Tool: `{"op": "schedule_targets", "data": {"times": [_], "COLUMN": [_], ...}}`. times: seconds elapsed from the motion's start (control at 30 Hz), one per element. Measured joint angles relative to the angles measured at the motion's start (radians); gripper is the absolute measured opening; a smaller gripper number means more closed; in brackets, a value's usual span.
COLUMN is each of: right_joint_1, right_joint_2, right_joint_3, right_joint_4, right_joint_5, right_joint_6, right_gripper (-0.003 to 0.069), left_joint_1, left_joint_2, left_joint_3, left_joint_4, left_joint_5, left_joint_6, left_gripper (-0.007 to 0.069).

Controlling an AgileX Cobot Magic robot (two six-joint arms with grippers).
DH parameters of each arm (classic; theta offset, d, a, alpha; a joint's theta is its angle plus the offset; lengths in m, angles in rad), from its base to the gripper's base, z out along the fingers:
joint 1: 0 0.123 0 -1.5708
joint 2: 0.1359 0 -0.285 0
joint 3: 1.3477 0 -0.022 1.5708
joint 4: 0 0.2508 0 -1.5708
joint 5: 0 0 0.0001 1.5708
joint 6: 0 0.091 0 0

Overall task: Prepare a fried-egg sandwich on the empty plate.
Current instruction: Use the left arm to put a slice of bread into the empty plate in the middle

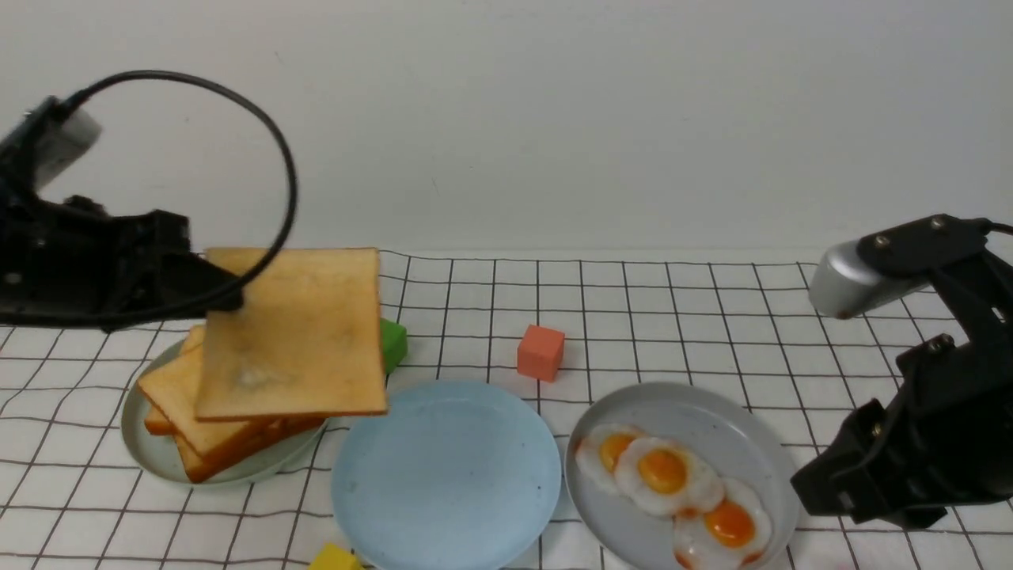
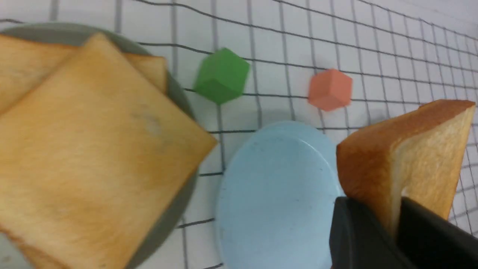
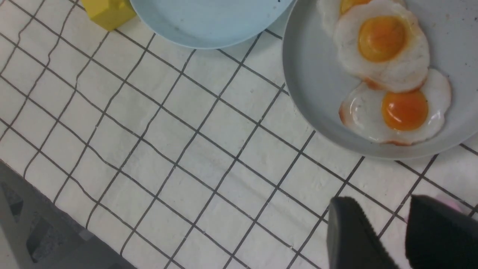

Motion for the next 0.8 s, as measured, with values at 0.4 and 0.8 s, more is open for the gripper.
{"op": "schedule_targets", "data": {"times": [0.4,0.8], "right_joint_1": [0.0,0.0], "right_joint_2": [0.0,0.0], "right_joint_3": [0.0,0.0], "right_joint_4": [0.0,-0.02], "right_joint_5": [0.0,-0.001], "right_joint_6": [0.0,0.0], "right_gripper": [0.0251,0.0276], "left_joint_1": [-0.275,-0.3], "left_joint_2": [0.257,0.366], "left_joint_3": [0.007,0.003], "left_joint_4": [-0.049,-0.028], "left_joint_5": [-0.211,-0.296], "left_joint_6": [0.017,-0.014], "left_gripper": [0.0101,0.0241]}}
